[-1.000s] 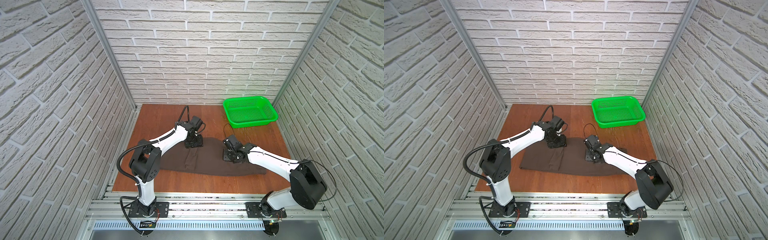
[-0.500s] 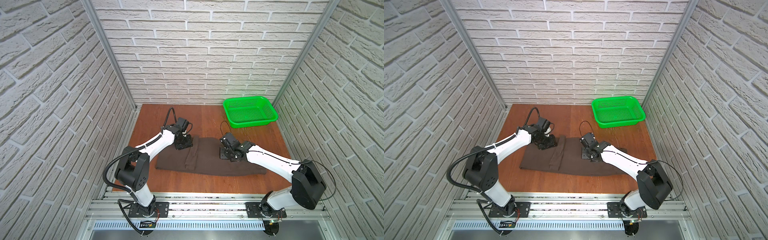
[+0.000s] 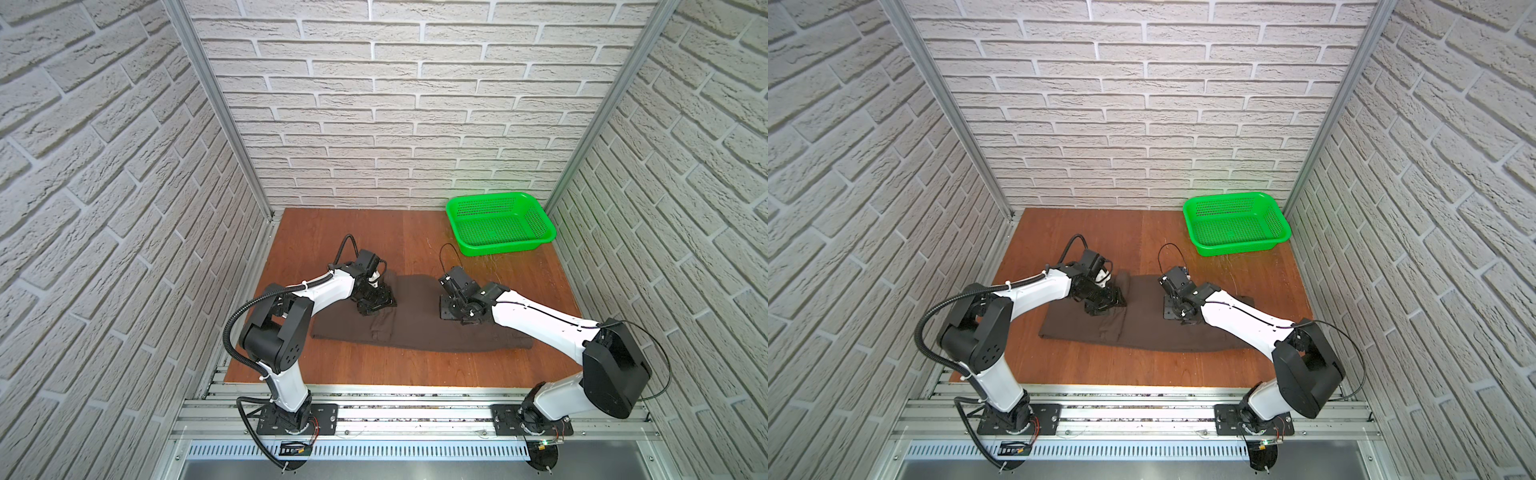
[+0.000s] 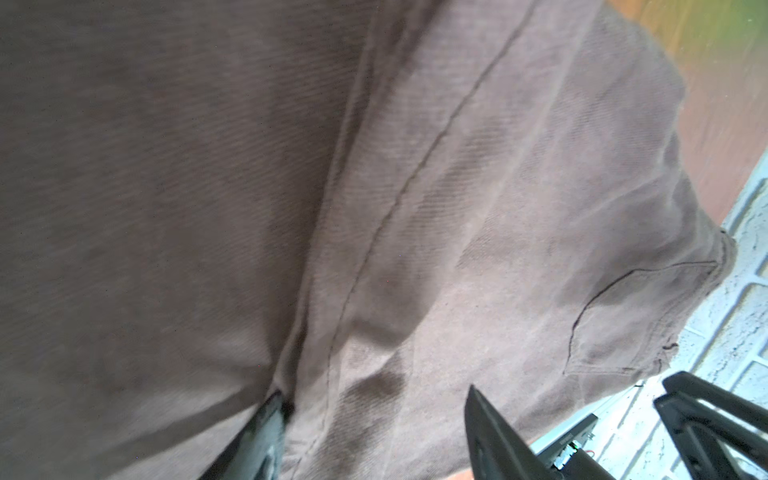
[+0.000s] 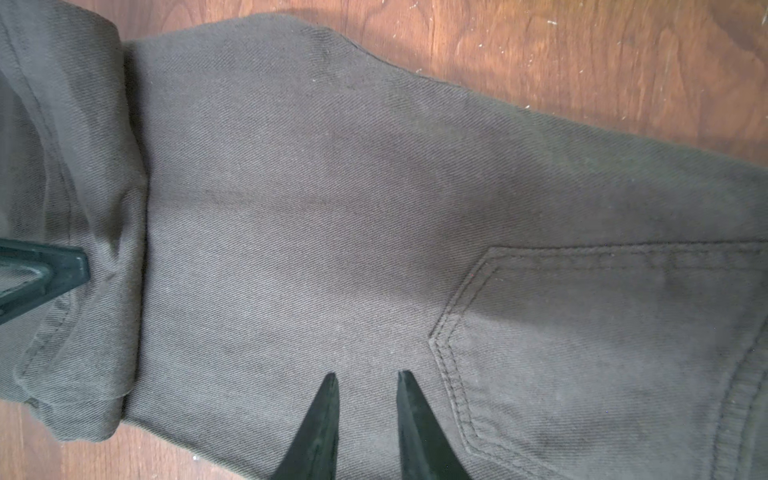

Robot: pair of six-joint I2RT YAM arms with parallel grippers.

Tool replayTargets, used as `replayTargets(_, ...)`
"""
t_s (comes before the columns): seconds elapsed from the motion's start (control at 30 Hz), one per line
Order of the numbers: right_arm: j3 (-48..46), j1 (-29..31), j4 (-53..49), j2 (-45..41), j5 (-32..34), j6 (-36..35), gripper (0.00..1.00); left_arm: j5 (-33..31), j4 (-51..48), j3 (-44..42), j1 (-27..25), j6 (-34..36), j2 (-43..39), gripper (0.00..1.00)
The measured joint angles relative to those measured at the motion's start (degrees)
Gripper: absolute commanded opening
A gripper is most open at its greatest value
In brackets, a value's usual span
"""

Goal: Fold and stack the trousers
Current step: 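Lay the hem down near the right gripper and open the left gripper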

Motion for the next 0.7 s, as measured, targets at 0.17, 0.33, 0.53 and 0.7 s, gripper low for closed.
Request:
replayTargets(0.17, 0.00, 0.00, -0.04, 0.00, 0.22, 0.00, 0.27, 1.75, 2.43, 1.49, -3.63, -1.53, 2.36, 0.65)
replayTargets(0.33, 0.00, 0.00, -0.59, -0.02, 1.07, 0.00, 0.27, 3.63, 3.41, 7.65, -9.05, -2.97, 4.70, 0.66)
replayTargets(0.53, 0.00, 0.00, -1.88, -1.05, 2.23, -0.04, 0.27, 3.63, 2.19, 12.68, -10.99, -2.80, 2.51, 0.69)
replayTargets(0.7, 0.07, 0.02, -2.08, -1.64, 2.25, -0.04, 0.27, 0.90, -0.98, 13.09, -9.14, -1.66, -2.29, 0.69)
